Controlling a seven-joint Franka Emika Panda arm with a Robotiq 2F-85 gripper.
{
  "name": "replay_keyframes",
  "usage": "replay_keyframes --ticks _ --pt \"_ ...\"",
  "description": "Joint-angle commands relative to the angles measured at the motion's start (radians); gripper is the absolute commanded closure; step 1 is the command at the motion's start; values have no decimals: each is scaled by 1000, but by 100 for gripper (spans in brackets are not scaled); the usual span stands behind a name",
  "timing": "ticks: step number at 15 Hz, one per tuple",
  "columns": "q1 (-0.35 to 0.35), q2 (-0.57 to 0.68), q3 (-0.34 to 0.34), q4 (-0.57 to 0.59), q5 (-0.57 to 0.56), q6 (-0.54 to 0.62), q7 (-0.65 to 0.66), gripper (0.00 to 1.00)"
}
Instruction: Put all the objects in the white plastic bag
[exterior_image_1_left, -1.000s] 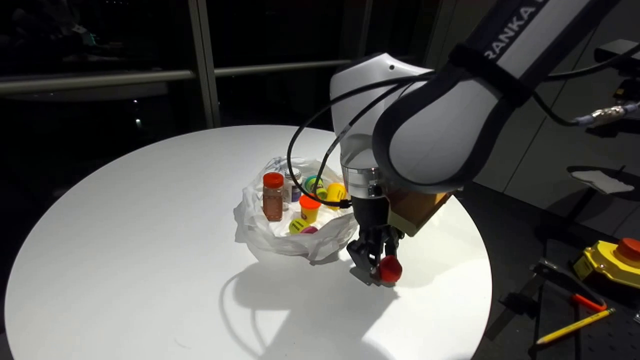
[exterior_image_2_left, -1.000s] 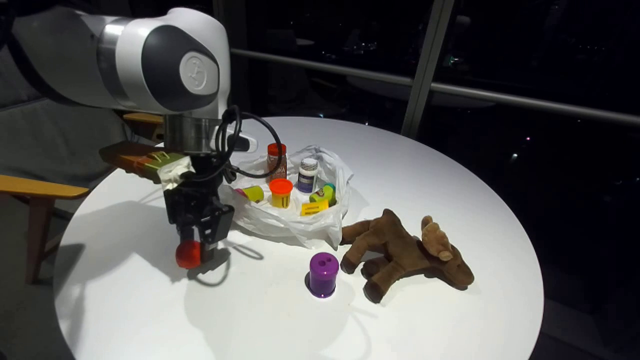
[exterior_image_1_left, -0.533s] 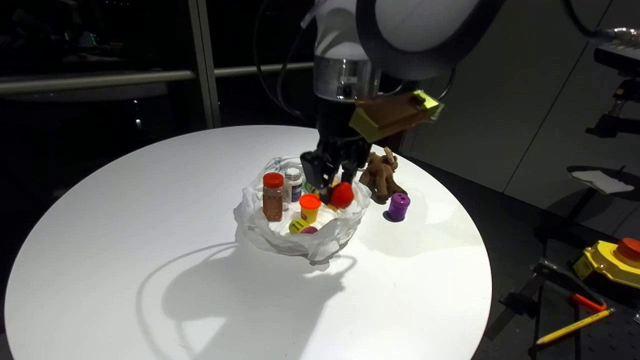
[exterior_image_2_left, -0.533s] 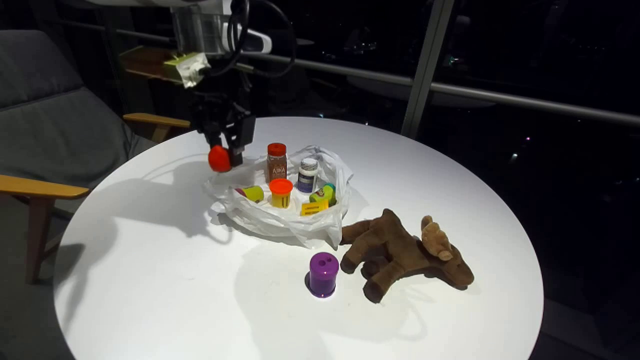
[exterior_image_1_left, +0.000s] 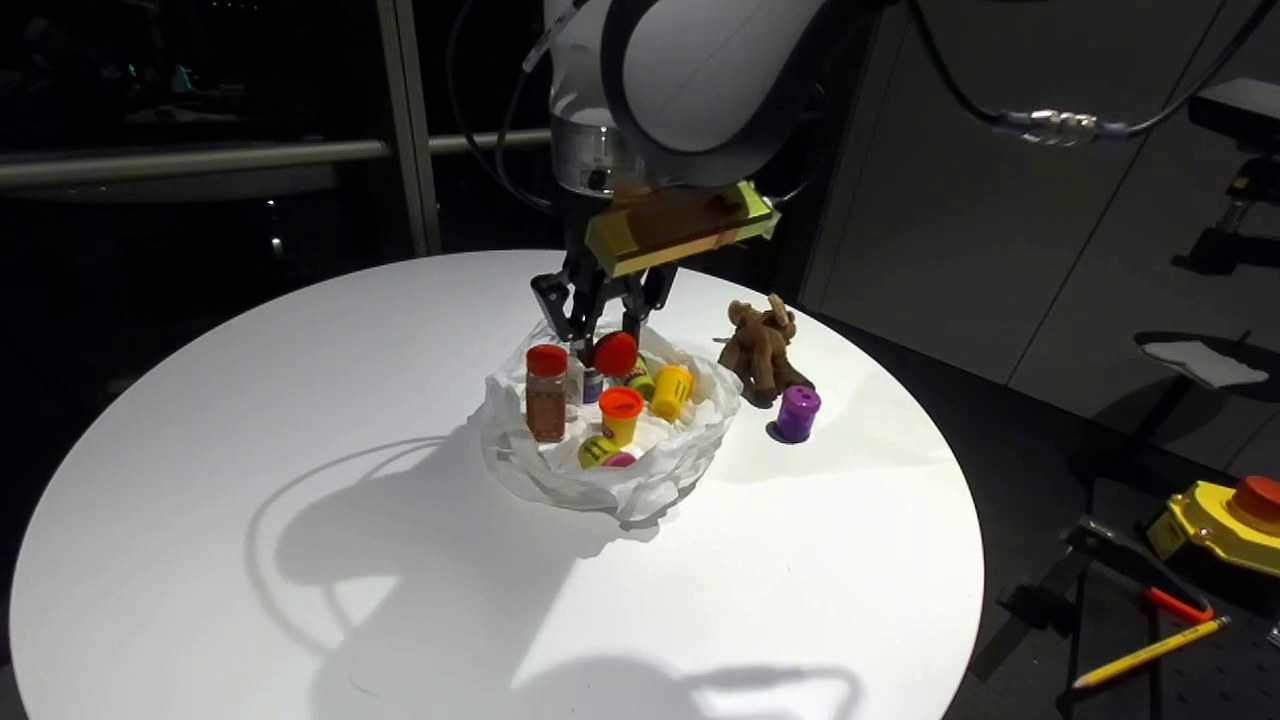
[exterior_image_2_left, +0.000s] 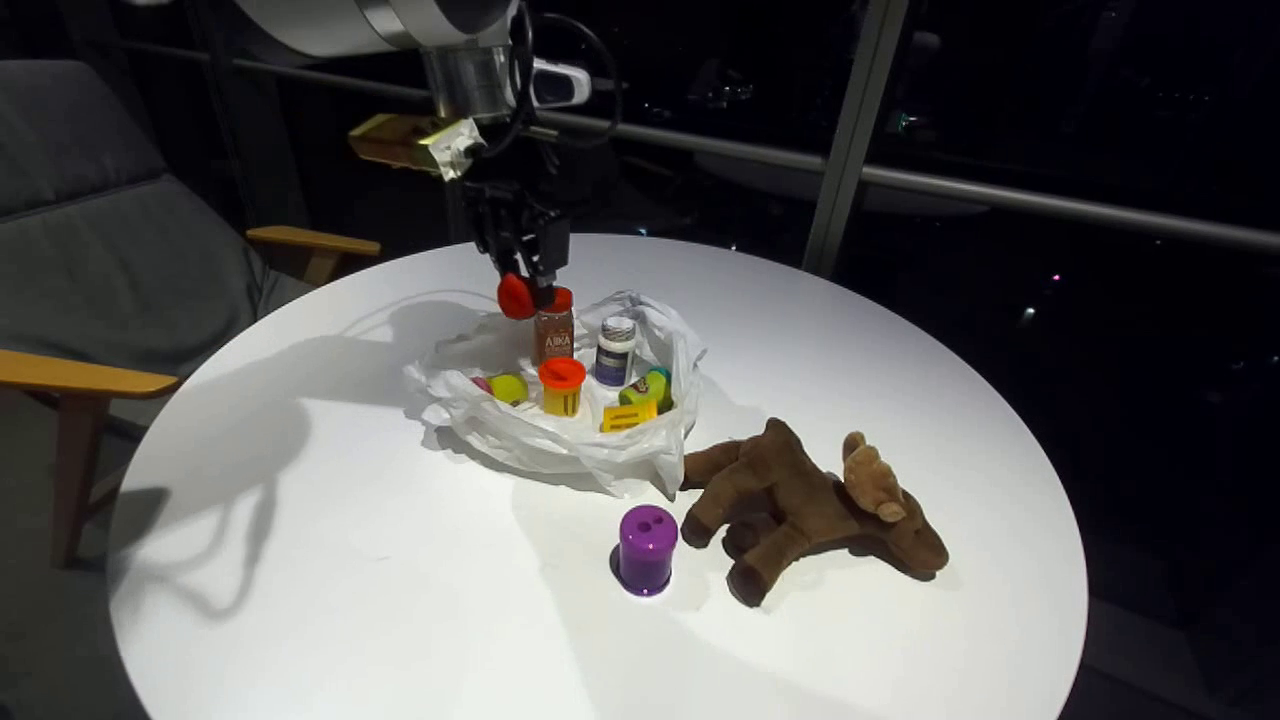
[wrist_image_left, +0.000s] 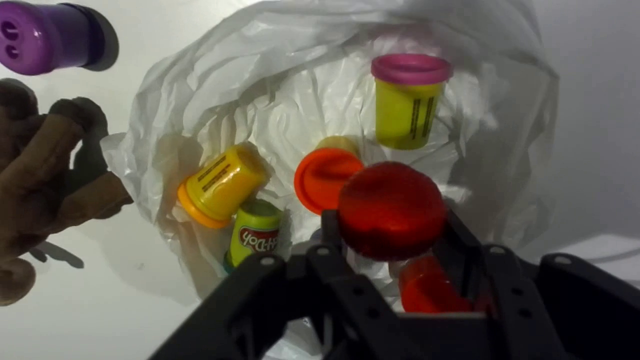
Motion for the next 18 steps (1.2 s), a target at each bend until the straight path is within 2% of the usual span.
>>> replay_keyframes --ticks 1,5,18 --pt "24 106 -70 145 -30 -14 88 75" --pt "16 172 -116 219 -19 -30 131 75" --pt "-1 231 -62 225 41 -103 90 75"
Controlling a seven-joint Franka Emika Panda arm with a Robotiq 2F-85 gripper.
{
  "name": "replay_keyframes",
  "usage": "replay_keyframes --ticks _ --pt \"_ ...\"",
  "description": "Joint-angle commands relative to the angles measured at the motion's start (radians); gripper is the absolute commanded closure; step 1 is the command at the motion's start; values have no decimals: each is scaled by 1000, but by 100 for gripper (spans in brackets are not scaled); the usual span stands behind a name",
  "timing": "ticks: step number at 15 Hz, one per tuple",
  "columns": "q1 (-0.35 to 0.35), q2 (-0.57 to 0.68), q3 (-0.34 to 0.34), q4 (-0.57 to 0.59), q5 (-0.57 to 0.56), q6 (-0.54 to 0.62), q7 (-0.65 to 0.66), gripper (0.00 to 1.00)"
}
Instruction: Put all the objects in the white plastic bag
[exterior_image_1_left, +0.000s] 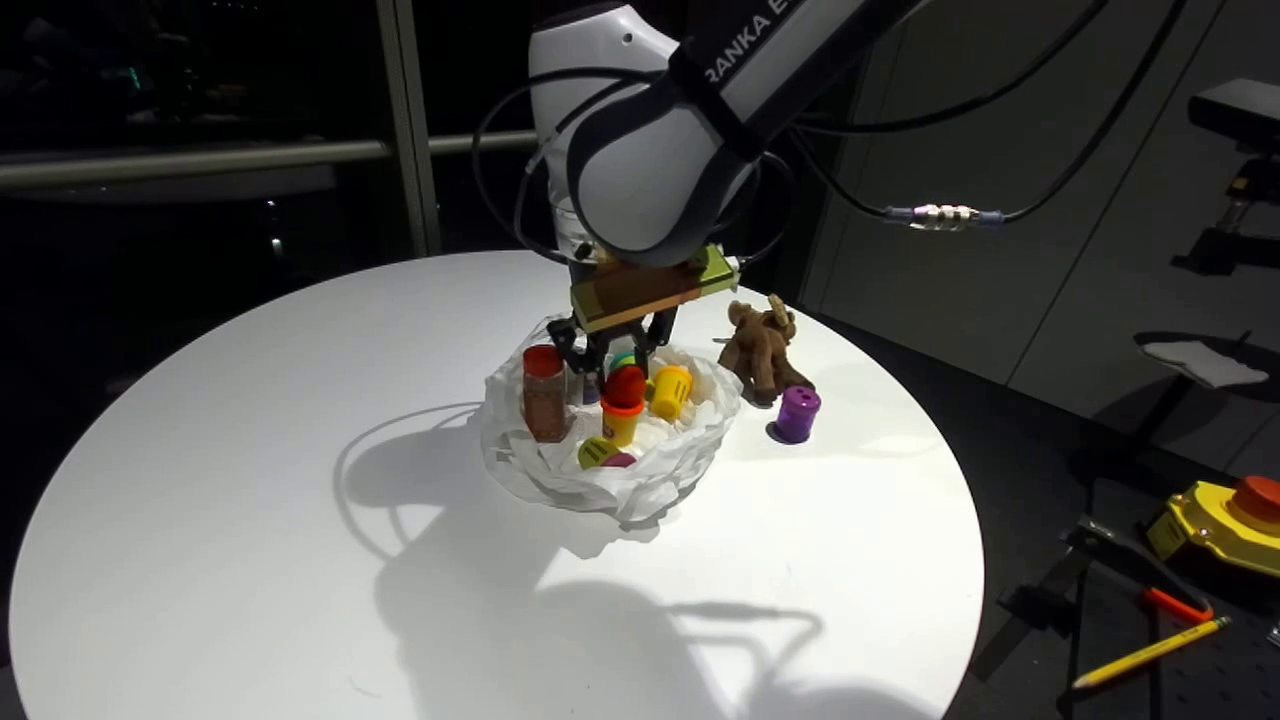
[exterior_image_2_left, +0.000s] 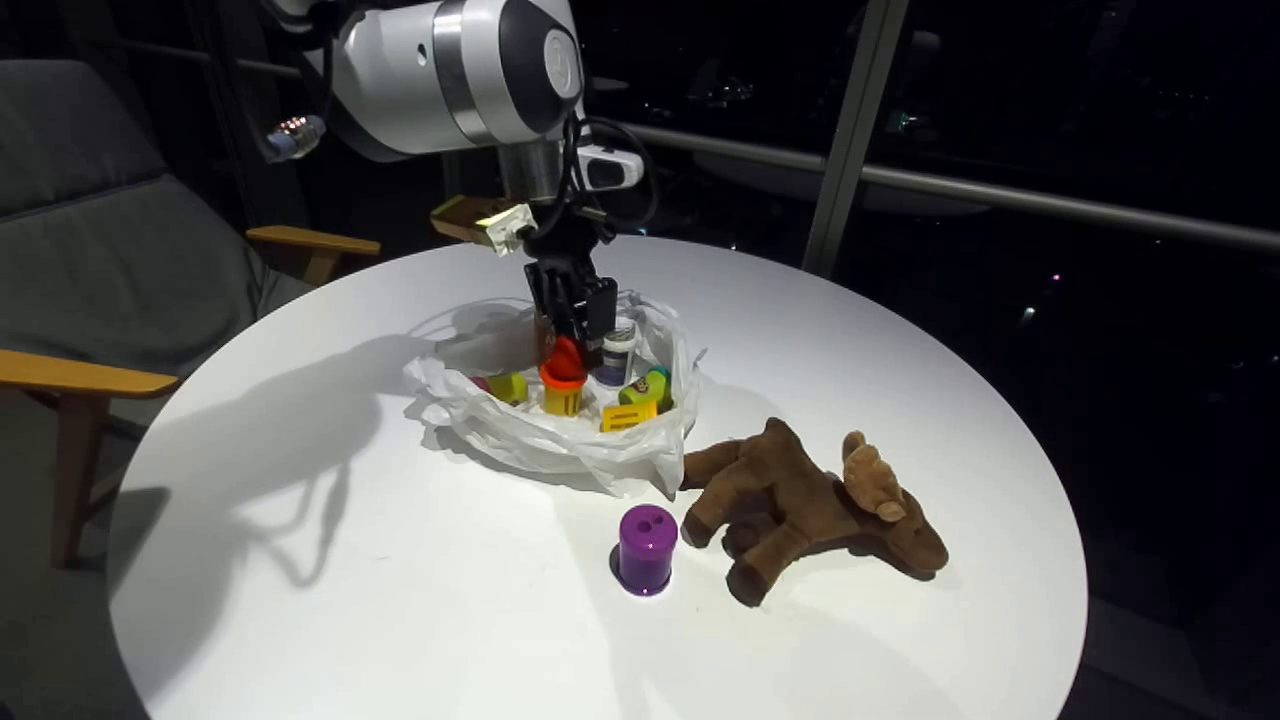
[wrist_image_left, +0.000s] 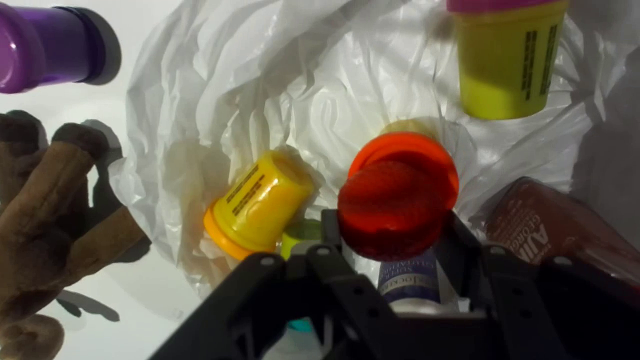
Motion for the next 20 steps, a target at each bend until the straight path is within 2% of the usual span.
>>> replay_keyframes --ticks 1,2,3,5,7,11,14,17,20 --pt "-4 18 11 41 24 -39 -8 75" --pt "-8 15 16 42 29 -45 -14 74" --pt "-9 11 19 41 30 -48 -17 26" --pt "-13 -7 25 28 35 -43 -26 17" --pt "-18 -34 25 8 40 -34 -34 2" --pt "-55 -107 12 -42 62 -17 -44 0" --pt "-118 -154 12 -63 84 -78 -113 0" --pt "-202 -181 31 -92 130 -180 -293 0" --pt "-254 -188 33 -138 148 -260 -425 0"
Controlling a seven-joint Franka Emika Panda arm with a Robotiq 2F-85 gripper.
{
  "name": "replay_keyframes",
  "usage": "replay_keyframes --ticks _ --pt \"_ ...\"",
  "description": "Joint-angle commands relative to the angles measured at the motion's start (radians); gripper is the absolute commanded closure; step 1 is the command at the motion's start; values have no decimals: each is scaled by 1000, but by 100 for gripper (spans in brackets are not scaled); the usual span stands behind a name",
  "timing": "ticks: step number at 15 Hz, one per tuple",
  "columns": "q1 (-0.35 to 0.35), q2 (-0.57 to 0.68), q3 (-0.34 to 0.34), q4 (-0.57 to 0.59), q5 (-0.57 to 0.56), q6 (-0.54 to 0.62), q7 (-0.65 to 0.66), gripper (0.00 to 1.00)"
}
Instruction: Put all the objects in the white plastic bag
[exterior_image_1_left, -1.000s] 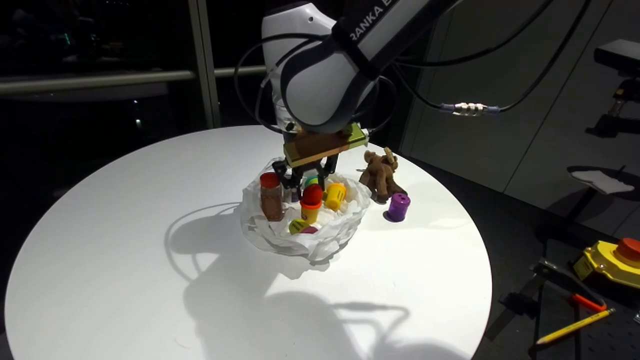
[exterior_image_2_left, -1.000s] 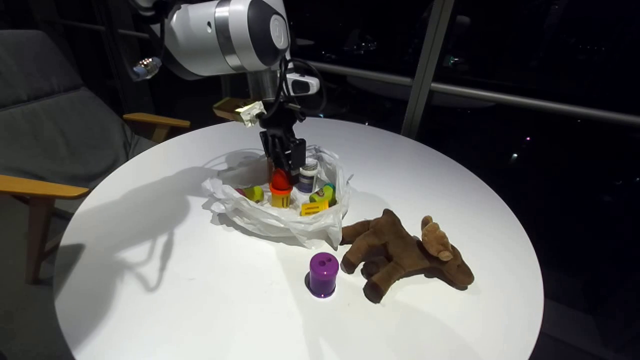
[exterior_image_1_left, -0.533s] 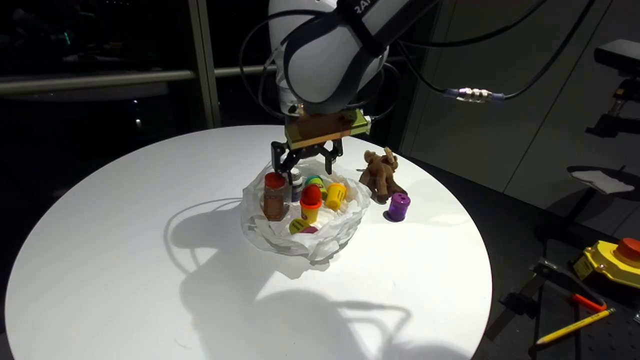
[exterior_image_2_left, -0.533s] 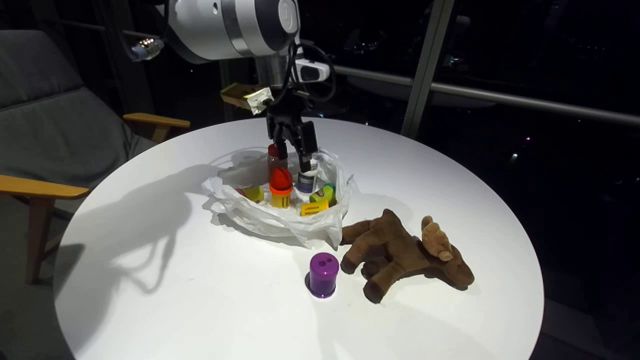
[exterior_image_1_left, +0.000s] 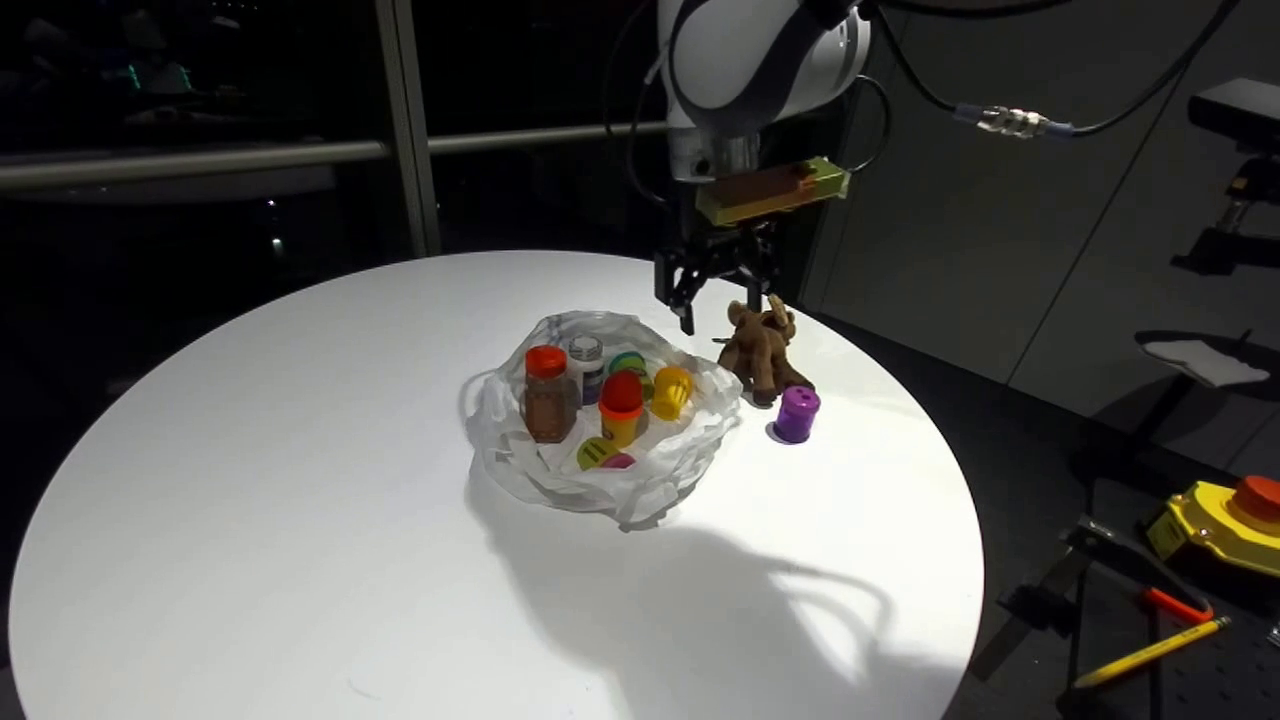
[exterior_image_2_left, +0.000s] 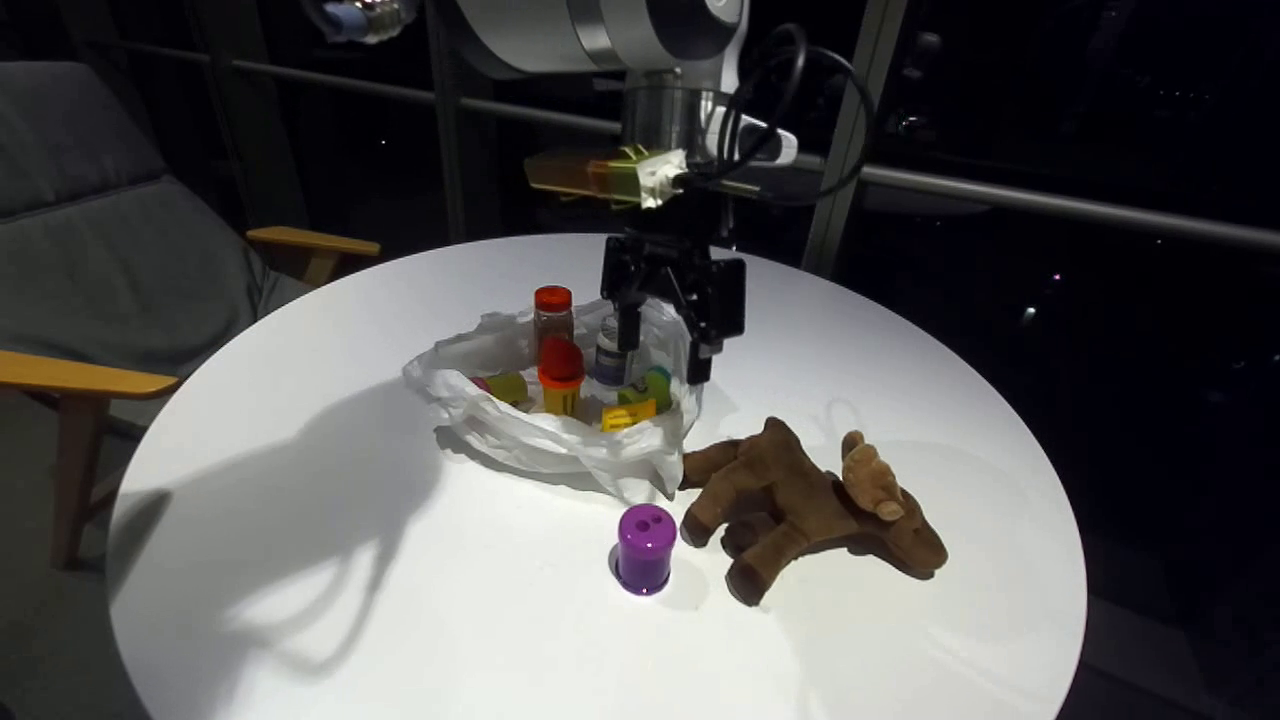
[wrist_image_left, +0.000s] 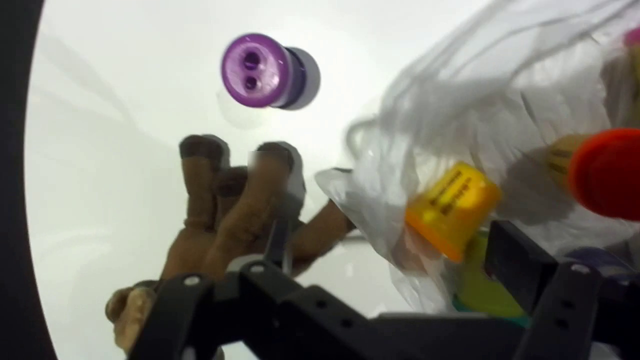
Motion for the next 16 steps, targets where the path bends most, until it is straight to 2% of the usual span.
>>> replay_keyframes --ticks 1,5,8,13,16 --pt "-58 -37 21 -79 29 -73 -145 0" --pt "-78 -66 7 -171 13 -69 -181 0" --pt "-104 -123 19 -260 34 0 -241 0" --pt "-121 -122 16 -308 136 110 -190 0" --pt "-93 -101 -3 -323 117 177 -140 0"
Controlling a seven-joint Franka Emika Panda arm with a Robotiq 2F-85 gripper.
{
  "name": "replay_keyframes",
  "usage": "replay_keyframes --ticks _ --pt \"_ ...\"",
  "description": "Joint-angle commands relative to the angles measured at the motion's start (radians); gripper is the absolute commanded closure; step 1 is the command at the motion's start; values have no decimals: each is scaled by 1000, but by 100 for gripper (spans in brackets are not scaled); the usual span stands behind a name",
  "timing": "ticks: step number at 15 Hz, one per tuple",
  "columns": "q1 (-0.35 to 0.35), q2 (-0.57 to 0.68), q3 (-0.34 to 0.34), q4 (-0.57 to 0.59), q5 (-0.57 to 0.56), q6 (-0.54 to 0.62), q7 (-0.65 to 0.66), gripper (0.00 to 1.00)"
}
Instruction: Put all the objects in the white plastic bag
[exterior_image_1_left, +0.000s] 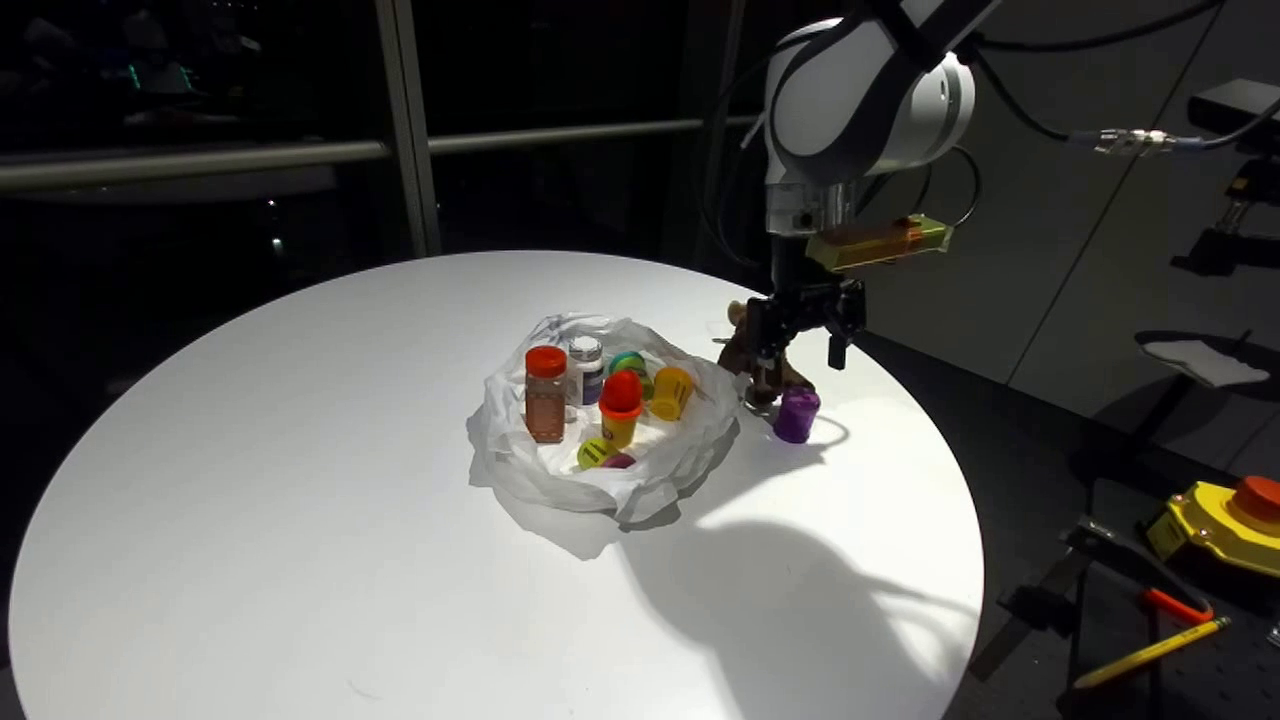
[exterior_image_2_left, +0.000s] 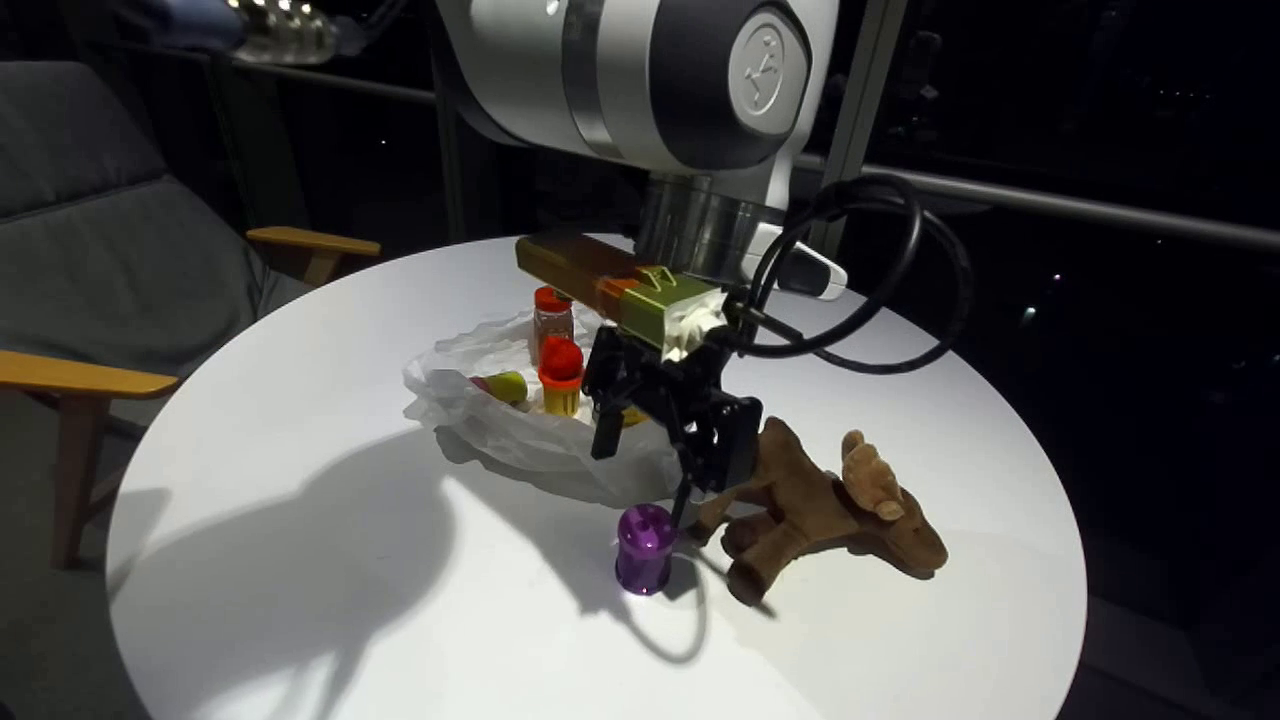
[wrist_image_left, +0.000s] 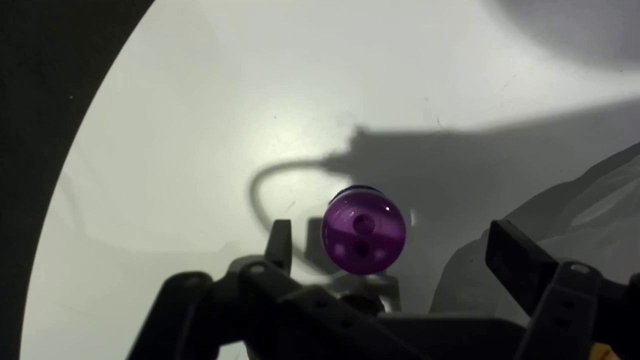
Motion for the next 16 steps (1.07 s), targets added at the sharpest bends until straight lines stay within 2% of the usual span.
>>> replay_keyframes --ticks 1,6,11,15,16 --pt "28 -1 -14 -40 -20 94 76 0" --pt "80 25 -53 -55 -86 170 193 0" --pt "122 62 -89 -37 -140 149 281 0" --pt "123 87 -91 -11 -127 130 311 0" --pt "121 92 -89 -3 -120 126 316 17"
